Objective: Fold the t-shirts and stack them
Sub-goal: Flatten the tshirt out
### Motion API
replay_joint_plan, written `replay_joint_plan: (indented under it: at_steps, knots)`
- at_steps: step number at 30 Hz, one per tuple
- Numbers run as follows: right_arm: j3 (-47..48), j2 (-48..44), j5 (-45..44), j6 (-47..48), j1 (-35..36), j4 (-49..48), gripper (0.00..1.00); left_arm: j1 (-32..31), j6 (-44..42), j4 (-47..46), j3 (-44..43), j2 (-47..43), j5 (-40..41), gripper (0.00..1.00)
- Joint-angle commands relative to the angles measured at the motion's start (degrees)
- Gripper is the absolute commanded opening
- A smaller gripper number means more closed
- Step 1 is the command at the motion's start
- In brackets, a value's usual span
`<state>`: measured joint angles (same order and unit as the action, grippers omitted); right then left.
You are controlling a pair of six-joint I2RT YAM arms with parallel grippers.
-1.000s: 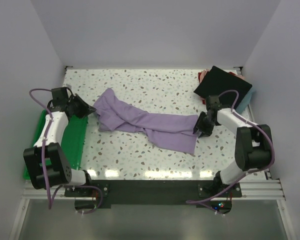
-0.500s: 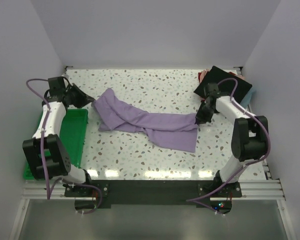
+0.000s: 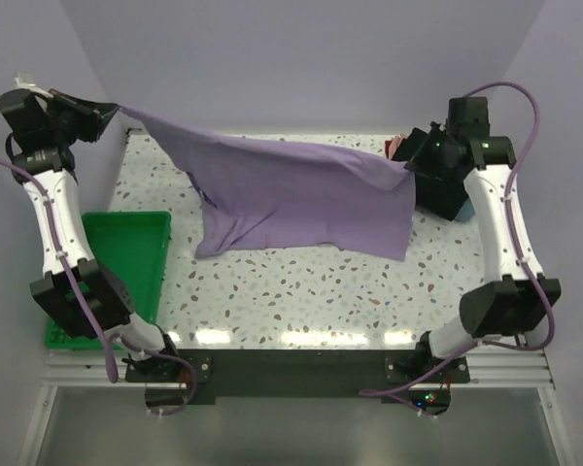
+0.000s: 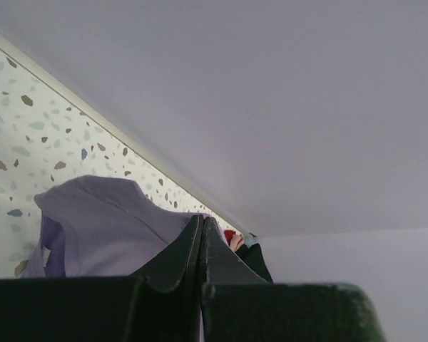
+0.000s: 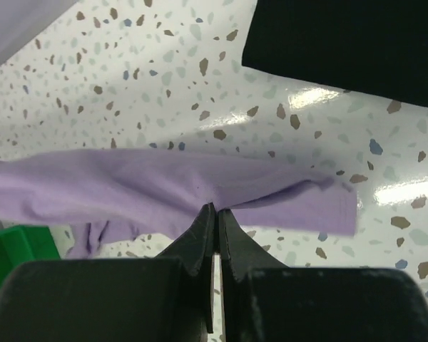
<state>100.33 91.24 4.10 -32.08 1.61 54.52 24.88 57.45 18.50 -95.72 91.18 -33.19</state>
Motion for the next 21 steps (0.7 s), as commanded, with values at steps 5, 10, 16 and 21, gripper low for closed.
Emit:
replay_joint_plan:
  at_steps: [5, 10, 16, 21]
  knots:
    - [-4.79, -18.45, -3.3, -2.46, 0.33, 4.18, 0.0, 2.8, 3.28, 1.8, -0.17, -6.01, -1.26, 0.0]
    - [-10.75, -23.03, -4.97, -2.99, 0.24, 6.29, 0.0, 1.75, 1.0, 2.68, 4.04, -6.97, 0.32, 0.0]
    - [-24.54, -21.29, -4.27, -4.4, 0.24, 0.25, 0.02, -1.68, -5.59, 2.94, 16.69, -10.31, 6.2, 0.0]
    - [-26.86, -13.73, -6.91, -3.35, 0.24, -2.05, 0.36, -3.08, -12.25, 4.08, 27.24, -10.58, 5.77, 0.0]
